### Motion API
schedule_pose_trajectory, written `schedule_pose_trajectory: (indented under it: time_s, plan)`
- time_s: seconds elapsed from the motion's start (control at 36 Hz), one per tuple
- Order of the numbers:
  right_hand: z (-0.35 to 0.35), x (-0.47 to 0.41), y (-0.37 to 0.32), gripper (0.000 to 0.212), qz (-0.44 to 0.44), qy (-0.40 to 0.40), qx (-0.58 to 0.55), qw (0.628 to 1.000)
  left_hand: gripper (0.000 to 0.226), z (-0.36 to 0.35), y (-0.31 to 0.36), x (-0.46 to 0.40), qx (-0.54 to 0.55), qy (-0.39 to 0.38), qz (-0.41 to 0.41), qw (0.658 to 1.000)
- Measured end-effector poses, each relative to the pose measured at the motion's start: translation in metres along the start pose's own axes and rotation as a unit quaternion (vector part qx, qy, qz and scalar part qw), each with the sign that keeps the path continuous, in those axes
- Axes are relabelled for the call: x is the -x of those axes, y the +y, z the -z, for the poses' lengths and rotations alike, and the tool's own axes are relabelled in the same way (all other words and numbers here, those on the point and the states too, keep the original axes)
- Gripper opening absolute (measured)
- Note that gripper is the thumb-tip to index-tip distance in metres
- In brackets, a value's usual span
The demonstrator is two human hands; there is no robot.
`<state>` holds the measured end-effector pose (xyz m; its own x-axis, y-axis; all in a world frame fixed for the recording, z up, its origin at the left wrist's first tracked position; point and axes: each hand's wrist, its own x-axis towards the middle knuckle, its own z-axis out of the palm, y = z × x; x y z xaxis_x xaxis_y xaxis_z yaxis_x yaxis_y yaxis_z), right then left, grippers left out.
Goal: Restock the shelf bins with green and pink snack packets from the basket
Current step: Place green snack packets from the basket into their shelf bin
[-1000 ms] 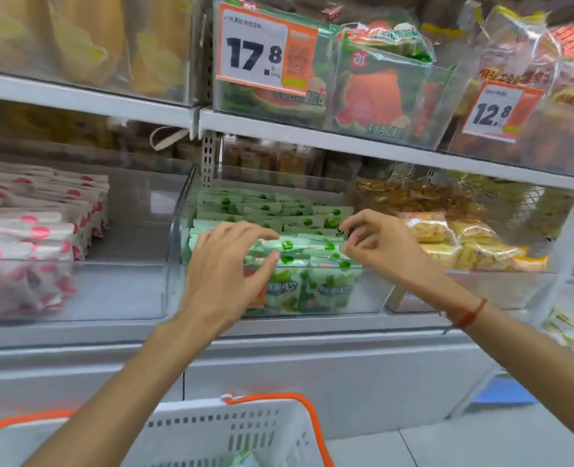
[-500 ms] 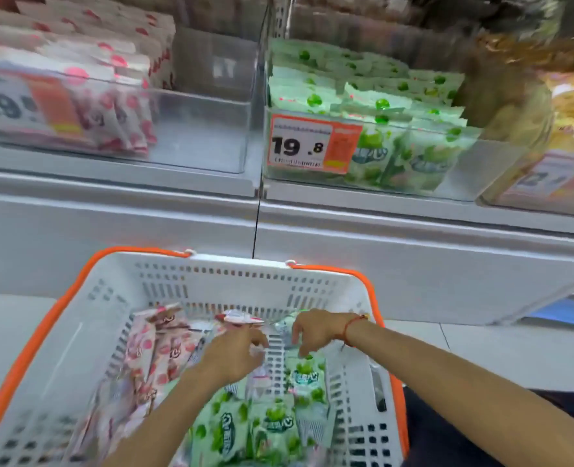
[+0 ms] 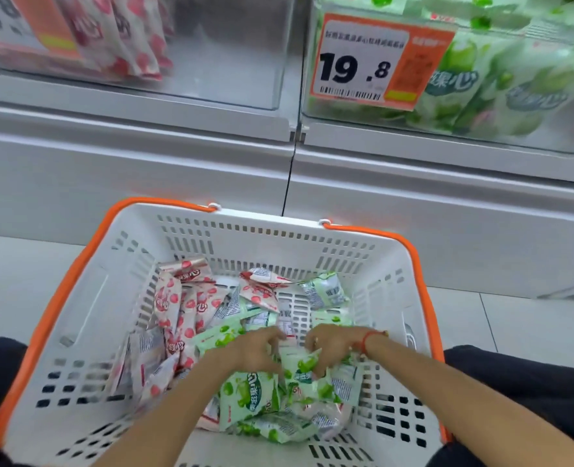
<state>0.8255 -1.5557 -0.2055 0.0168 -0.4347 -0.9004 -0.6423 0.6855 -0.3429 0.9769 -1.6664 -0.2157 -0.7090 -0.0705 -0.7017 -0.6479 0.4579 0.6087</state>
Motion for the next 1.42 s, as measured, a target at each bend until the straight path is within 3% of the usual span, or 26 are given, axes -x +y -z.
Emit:
schedule_pose_trajectory:
  time_s: [0.08,0.22,0.31,0.44,0.56,0.67,0.78,0.92,1.03,1.11,1.17,1.25,1.33,1.42]
  plan:
    - [0.035,0.026,-0.006,0.055,0.024,0.031,-0.082,0.996,0.061,0.022,0.020,0.008,0.133,-0.008,-0.010,0.991]
    - [0.092,0.092,-0.022,0.053,0.068,0.122,-0.110,0.984,0.036,0.068,0.065,0.037,0.198,0.009,-0.064,0.978]
    - [0.113,0.135,-0.032,0.054,0.092,0.171,-0.098,0.976,0.025,0.090,0.092,0.054,0.213,0.042,-0.122,0.969]
    - [0.136,0.201,-0.046,0.031,0.122,0.229,-0.048,0.965,0.021,0.123,0.135,0.075,0.170,0.112,-0.194,0.960]
    - [0.141,0.238,-0.050,0.017,0.154,0.320,-0.032,0.934,0.017,0.139,0.166,0.087,0.151,0.171,-0.237,0.944]
    - [0.144,0.269,-0.044,0.025,0.177,0.428,-0.047,0.885,0.018,0.145,0.199,0.096,0.190,0.204,-0.310,0.909]
    - [0.151,0.315,-0.035,0.022,0.204,0.493,-0.097,0.840,0.021,0.150,0.238,0.113,0.175,0.286,-0.395,0.855]
    - [0.165,0.376,-0.024,0.024,0.247,0.559,-0.173,0.772,0.029,0.166,0.282,0.120,0.014,0.446,-0.461,0.767]
    - [0.195,0.393,-0.005,0.021,0.176,0.691,-0.167,0.681,0.046,0.194,0.308,0.113,-0.252,0.539,-0.377,0.709]
    - [0.224,0.390,0.005,0.025,0.060,0.801,-0.061,0.592,0.048,0.209,0.314,0.100,-0.335,0.515,-0.299,0.730]
    - [0.243,0.381,0.005,0.032,-0.017,0.826,0.034,0.562,0.047,0.213,0.314,0.092,-0.351,0.497,-0.271,0.746]
    - [0.271,0.364,0.007,0.040,-0.091,0.805,0.109,0.575,0.048,0.215,0.312,0.087,-0.356,0.481,-0.259,0.758]
    - [0.298,0.350,0.016,0.040,-0.152,0.755,0.177,0.613,0.050,0.219,0.312,0.087,-0.358,0.465,-0.257,0.768]
    - [0.327,0.338,0.025,0.047,-0.183,0.649,0.158,0.721,0.051,0.220,0.313,0.088,-0.350,0.449,-0.258,0.781]
